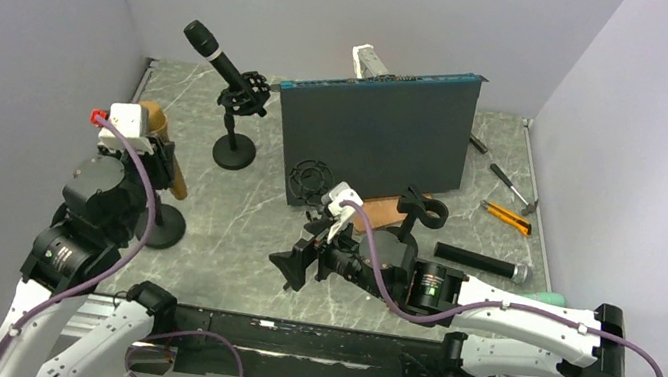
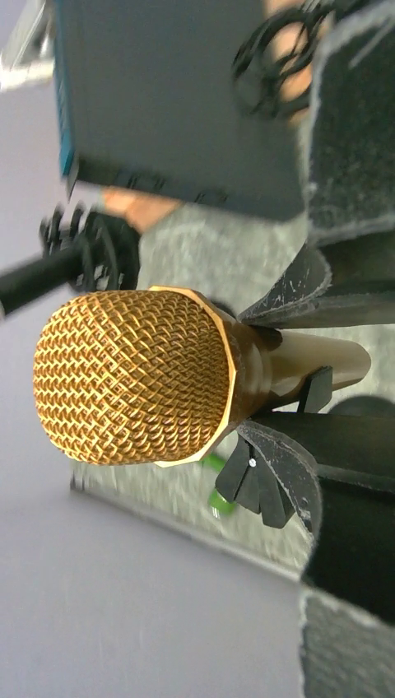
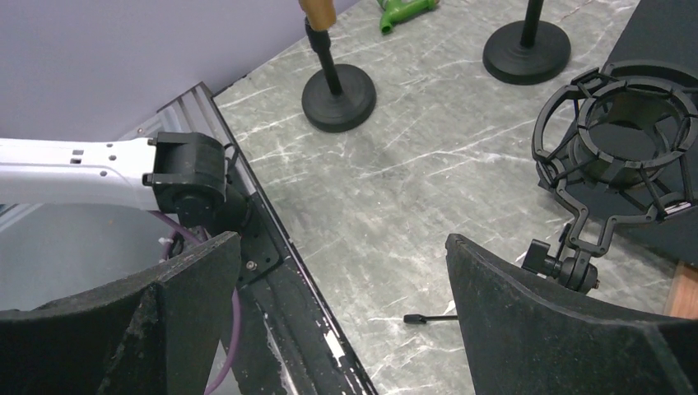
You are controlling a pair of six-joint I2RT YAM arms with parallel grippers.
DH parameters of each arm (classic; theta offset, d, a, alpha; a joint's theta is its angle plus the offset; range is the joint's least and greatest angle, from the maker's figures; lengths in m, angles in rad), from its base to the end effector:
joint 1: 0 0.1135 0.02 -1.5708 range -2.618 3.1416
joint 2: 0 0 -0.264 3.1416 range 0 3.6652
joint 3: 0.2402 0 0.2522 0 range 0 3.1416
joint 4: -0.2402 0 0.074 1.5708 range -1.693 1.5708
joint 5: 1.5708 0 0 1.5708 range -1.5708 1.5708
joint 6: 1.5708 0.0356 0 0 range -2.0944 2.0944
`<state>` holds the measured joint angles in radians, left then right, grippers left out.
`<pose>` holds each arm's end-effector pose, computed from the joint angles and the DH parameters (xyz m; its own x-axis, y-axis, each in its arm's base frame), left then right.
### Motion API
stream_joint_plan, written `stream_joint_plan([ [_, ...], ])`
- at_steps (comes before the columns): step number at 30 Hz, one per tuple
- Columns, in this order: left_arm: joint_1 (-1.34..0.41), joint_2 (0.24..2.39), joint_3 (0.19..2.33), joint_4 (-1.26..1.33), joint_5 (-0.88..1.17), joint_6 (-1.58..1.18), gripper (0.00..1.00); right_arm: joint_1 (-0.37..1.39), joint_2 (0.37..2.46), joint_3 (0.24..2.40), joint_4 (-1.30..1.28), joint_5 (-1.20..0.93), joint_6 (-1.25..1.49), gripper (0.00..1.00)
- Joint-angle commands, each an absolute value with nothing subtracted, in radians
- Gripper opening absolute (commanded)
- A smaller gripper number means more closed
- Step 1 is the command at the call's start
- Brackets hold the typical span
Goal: Remove the microphone from the stand
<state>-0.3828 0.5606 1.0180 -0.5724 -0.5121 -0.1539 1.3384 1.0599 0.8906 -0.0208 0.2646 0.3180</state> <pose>0.0937 -0.0189 0.4038 -0.0859 -0.1095 -0.9903 -0.1408 0.9853 -0.0967 0.0664 0.2401 0.3412 -0.3165 -0.0270 -0.9482 -0.8224 0.5060 0.2601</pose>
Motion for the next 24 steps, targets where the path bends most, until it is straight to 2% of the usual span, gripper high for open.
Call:
stream_joint_plan([
  [1, -0.382, 0.535, 1.077, -0.536, -0.167, -0.231, 0.0, 1.336, 1.05, 0.893, 0.023, 0.285, 0.313, 0.96],
  [10, -0.382, 0.548, 1.112, -0.502, 0.078, -0.381, 0.0, 1.337, 1.062, 0.904, 0.02, 0.276, 0.319, 0.96],
  [15, -0.382, 0.569, 1.062, -0.424, 0.257, -0.482, 0.0, 1.336, 1.064, 0.913, 0.016, 0.268, 0.32, 0.96],
  [24, -0.383, 0.542, 0.965, -0.375, 0.322, -0.536, 0.02, 1.342, 1.097, 0.972, -0.075, 0.308, 0.316, 0.96],
])
